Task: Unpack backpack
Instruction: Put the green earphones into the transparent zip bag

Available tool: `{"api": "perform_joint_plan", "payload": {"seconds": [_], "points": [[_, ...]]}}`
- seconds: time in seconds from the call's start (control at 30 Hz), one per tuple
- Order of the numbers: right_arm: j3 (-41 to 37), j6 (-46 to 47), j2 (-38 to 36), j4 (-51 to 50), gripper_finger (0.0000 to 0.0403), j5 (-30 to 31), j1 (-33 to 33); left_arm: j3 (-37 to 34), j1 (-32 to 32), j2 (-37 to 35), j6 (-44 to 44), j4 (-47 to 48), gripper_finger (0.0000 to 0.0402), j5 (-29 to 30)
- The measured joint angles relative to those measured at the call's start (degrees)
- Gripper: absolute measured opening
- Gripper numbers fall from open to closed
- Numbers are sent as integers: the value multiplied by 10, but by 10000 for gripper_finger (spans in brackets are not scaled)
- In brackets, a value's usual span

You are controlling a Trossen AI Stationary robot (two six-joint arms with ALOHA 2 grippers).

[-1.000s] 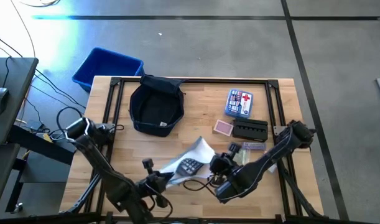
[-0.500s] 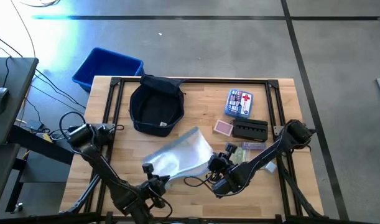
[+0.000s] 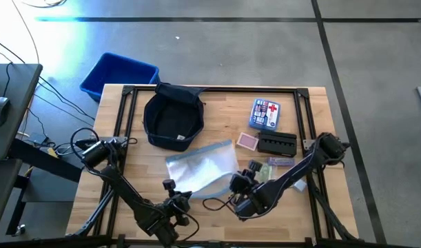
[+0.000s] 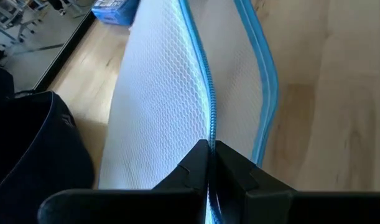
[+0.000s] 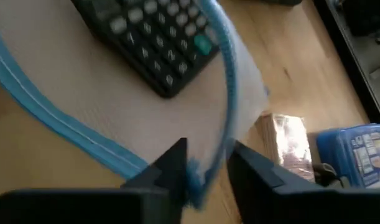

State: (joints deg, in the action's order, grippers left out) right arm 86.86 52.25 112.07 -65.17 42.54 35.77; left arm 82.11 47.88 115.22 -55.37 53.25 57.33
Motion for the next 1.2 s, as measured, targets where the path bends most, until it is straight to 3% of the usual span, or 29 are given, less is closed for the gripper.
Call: {"api": "perform_joint_plan", "payload": {"seconds": [0.13, 0.27, 0.43, 0.57, 0.7, 0.97, 1.2], "points": [[61, 53, -1, -66, 174, -33, 21, 0, 0, 0, 0, 0, 0, 1], [69, 120, -1, -105, 205, -34, 48, 0, 0, 0, 0, -1, 0, 1], [-1, 211, -1, -113, 210, -42, 67, 0, 0, 0, 1, -2, 0, 1], [-99, 290, -1, -101, 210, -90, 67, 0, 0, 0, 1, -4, 0, -1], [-189, 358, -14, -32, 210, -81, 61, 0, 0, 0, 7, -7, 0, -2], [-372, 420, -115, 193, 211, -81, 38, 0, 0, 0, 10, -9, 0, -3], [-453, 444, -132, 321, 203, -70, 20, 0, 0, 0, 10, -9, 0, -6]]}}
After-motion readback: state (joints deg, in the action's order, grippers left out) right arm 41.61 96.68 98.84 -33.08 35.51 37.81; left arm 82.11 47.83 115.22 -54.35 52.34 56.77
